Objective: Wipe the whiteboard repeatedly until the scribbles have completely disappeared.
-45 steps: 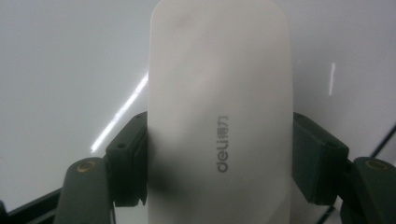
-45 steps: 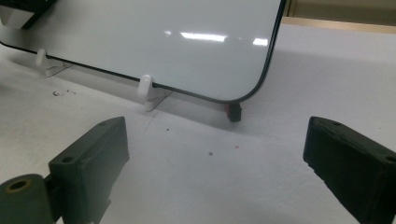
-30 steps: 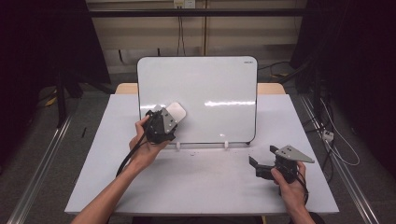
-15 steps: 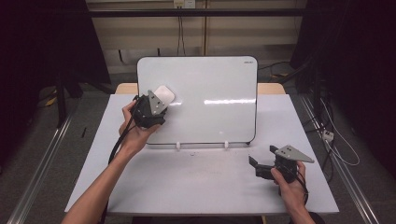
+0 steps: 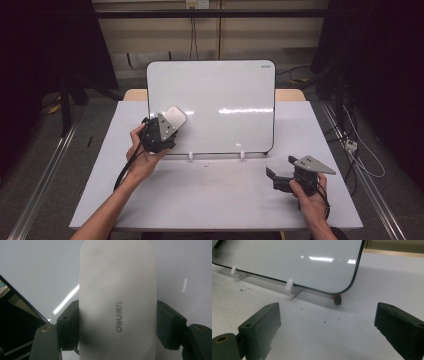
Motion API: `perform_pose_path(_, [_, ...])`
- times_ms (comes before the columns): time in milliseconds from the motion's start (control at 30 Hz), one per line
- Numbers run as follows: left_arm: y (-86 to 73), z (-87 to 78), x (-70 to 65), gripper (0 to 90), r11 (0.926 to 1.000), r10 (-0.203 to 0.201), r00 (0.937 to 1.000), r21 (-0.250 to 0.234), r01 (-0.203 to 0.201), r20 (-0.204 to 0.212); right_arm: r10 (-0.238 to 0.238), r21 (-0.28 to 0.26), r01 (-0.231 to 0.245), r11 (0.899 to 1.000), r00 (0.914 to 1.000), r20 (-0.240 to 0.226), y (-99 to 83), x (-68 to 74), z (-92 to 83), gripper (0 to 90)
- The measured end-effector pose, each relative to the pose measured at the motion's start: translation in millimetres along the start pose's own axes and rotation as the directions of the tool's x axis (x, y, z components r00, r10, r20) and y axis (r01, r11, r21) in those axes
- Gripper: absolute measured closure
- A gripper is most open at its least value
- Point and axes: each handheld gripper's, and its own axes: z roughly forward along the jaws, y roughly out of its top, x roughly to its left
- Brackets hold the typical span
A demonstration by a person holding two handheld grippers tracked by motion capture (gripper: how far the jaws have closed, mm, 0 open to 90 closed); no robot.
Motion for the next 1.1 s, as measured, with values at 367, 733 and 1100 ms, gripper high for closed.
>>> perform_pose_path(367, [-2.8, 0.2, -20.8, 31.2, 0.9997, 0.018, 0.9995, 0.016, -0.018, 0.024, -0.004, 0.0, 0.004, 1.0, 1.0, 0.0, 0.3, 0.6, 0.6, 6.8])
perform_pose_path(733, [-5.2, -0.5, -43.6, 31.2, 0.997, 0.071, 0.9968, 0.027, -0.072, 0.038, -0.003, -0.001, 0.003, 1.0, 1.0, -0.001, 0.2, 0.1, 0.2, 6.8])
perform_pose_path(1100, [-9.7, -2.8, -32.0, 31.3, 0.9971, 0.066, 0.9964, 0.035, -0.068, 0.052, 0.003, -0.002, -0.003, 1.0, 1.0, 0.001, -0.4, -1.1, -2.4, 6.7])
